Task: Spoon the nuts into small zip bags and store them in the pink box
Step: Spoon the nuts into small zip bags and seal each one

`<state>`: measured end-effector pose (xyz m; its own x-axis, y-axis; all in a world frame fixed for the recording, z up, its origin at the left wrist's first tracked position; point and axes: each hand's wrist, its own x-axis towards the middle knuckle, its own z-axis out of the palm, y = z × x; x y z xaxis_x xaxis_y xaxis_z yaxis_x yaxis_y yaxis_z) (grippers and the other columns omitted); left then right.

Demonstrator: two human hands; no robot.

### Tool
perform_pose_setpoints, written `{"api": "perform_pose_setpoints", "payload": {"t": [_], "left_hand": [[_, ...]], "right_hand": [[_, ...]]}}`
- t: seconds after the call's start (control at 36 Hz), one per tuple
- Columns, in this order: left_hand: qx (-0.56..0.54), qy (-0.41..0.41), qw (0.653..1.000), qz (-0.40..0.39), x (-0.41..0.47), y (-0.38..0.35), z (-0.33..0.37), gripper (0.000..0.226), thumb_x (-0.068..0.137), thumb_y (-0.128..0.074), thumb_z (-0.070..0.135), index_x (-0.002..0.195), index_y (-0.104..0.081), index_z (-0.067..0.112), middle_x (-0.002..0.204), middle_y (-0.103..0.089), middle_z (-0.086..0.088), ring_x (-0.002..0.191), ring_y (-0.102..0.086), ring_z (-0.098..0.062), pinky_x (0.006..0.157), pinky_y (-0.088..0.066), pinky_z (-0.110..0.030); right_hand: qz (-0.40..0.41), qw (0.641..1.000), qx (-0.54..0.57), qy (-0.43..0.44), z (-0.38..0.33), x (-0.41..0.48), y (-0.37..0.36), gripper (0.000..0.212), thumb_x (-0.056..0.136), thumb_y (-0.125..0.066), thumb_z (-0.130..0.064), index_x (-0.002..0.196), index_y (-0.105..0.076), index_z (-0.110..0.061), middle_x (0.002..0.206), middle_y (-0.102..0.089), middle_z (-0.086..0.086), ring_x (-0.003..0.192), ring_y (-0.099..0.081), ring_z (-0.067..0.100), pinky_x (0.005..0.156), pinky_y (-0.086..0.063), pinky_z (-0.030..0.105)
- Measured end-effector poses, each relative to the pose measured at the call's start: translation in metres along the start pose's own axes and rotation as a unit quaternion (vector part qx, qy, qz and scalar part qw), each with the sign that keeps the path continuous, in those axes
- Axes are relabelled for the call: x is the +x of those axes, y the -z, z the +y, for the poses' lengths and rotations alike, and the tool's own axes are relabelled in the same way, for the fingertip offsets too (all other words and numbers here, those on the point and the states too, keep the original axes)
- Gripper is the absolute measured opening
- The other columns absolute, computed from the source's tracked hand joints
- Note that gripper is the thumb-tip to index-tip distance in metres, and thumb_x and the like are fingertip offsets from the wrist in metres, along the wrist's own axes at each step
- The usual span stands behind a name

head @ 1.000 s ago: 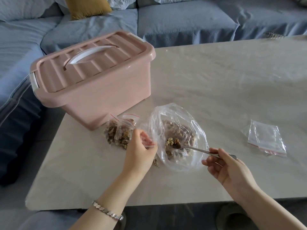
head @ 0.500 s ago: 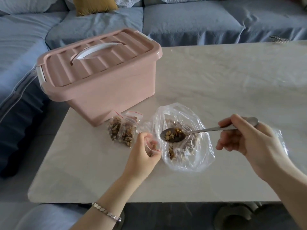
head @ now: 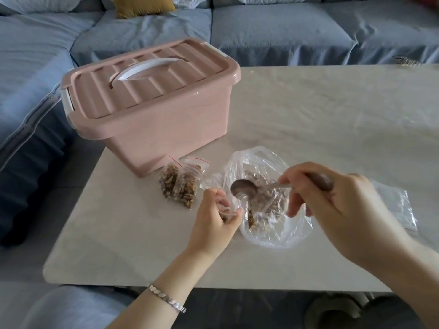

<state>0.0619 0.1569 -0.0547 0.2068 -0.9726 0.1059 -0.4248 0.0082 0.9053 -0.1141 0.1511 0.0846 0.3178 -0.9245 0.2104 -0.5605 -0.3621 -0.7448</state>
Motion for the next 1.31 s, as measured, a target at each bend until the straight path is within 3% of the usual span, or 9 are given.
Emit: {"api": "perform_pose_setpoints", "payload": {"t": [0.11, 0.22, 0.44, 0.61, 0.69, 0.81, 0.94, 1.11, 1.31], "left_hand": [[0.003, 0.012, 1.000, 0.014, 0.002, 0.003, 0.005, 0.030, 0.080, -0.068, 0.012, 0.095, -0.042, 0.014, 0.084, -0.053, 0.002, 0.073, -0.056, 0.001, 0.066, -0.043, -0.007], [0.023, 0.033, 0.998, 0.044, 0.006, 0.008, 0.015, 0.029, 0.080, -0.066, 0.014, 0.096, -0.042, 0.015, 0.084, -0.052, 0.005, 0.077, -0.055, -0.001, 0.063, -0.041, -0.005], [0.121, 0.128, 0.984, -0.005, 0.024, -0.007, 0.031, 0.039, 0.083, -0.060, 0.041, 0.099, -0.034, 0.017, 0.090, -0.034, 0.014, 0.088, -0.042, -0.011, 0.067, -0.030, -0.023], [0.175, 0.160, 0.971, 0.003, 0.035, -0.010, 0.027, 0.033, 0.081, -0.061, 0.030, 0.095, -0.036, 0.013, 0.100, -0.052, -0.004, 0.089, -0.052, -0.022, 0.070, -0.040, -0.031], [0.174, 0.172, 0.970, 0.007, 0.033, -0.005, 0.025, 0.032, 0.083, -0.061, 0.028, 0.097, -0.034, 0.016, 0.097, -0.052, -0.001, 0.084, -0.053, -0.022, 0.068, -0.037, -0.029], [0.153, 0.172, 0.973, 0.016, 0.029, 0.000, 0.022, 0.031, 0.084, -0.062, 0.027, 0.097, -0.036, 0.016, 0.091, -0.056, 0.003, 0.077, -0.053, -0.018, 0.058, -0.033, -0.025], [0.109, 0.174, 0.978, 0.027, 0.026, 0.003, 0.017, 0.027, 0.083, -0.062, 0.019, 0.099, -0.041, 0.012, 0.094, -0.061, 0.001, 0.087, -0.058, -0.019, 0.066, -0.034, -0.022], [0.089, 0.157, 0.983, 0.024, 0.024, 0.006, 0.012, 0.025, 0.083, -0.063, 0.015, 0.096, -0.041, 0.013, 0.082, -0.053, 0.013, 0.083, -0.056, -0.015, 0.061, -0.034, -0.018], [0.085, 0.166, 0.982, 0.002, 0.025, 0.005, 0.012, 0.024, 0.083, -0.060, 0.014, 0.097, -0.041, 0.012, 0.083, -0.054, 0.012, 0.082, -0.057, -0.016, 0.061, -0.037, -0.021]], "right_hand": [[0.116, 0.985, 0.120, -0.040, 0.027, -0.010, 0.012, 0.029, 0.084, -0.040, -0.044, 0.078, -0.063, -0.028, 0.058, -0.066, -0.002, 0.050, -0.053, 0.020, 0.050, -0.043, 0.024], [0.174, 0.966, 0.161, -0.100, 0.062, -0.017, 0.007, 0.031, 0.099, -0.040, -0.018, 0.076, -0.061, -0.022, 0.061, -0.067, 0.005, 0.056, -0.054, 0.033, 0.055, -0.045, 0.026], [0.127, 0.963, 0.200, -0.132, 0.082, -0.006, -0.045, 0.029, 0.097, -0.041, -0.011, 0.086, -0.063, -0.029, 0.072, -0.070, 0.001, 0.068, -0.066, 0.023, 0.067, -0.054, 0.032], [0.064, 0.973, 0.170, -0.143, 0.092, 0.006, -0.064, 0.032, 0.095, -0.046, -0.011, 0.091, -0.063, -0.038, 0.075, -0.070, -0.009, 0.073, -0.065, 0.008, 0.069, -0.052, 0.026], [0.028, 0.971, 0.176, -0.160, 0.096, 0.002, -0.067, 0.033, 0.096, -0.046, -0.013, 0.093, -0.063, -0.041, 0.082, -0.070, -0.012, 0.074, -0.065, 0.016, 0.069, -0.052, 0.026], [0.024, 0.952, 0.243, -0.185, 0.102, -0.010, -0.061, 0.031, 0.096, -0.042, -0.003, 0.094, -0.066, -0.021, 0.080, -0.071, 0.002, 0.069, -0.063, 0.017, 0.061, -0.050, 0.024], [0.026, 0.926, 0.301, -0.224, 0.105, -0.022, -0.051, 0.030, 0.095, -0.040, -0.001, 0.086, -0.067, -0.011, 0.071, -0.071, 0.008, 0.060, -0.060, 0.017, 0.055, -0.046, 0.022], [0.074, 0.943, 0.263, -0.189, 0.102, -0.023, -0.050, 0.032, 0.095, -0.041, -0.003, 0.087, -0.067, -0.021, 0.075, -0.071, 0.003, 0.061, -0.060, 0.016, 0.056, -0.048, 0.023], [0.048, 0.961, 0.203, -0.184, 0.095, -0.032, -0.062, 0.033, 0.096, -0.042, -0.007, 0.089, -0.065, -0.030, 0.079, -0.070, -0.004, 0.061, -0.059, 0.013, 0.061, -0.049, 0.026]]}}
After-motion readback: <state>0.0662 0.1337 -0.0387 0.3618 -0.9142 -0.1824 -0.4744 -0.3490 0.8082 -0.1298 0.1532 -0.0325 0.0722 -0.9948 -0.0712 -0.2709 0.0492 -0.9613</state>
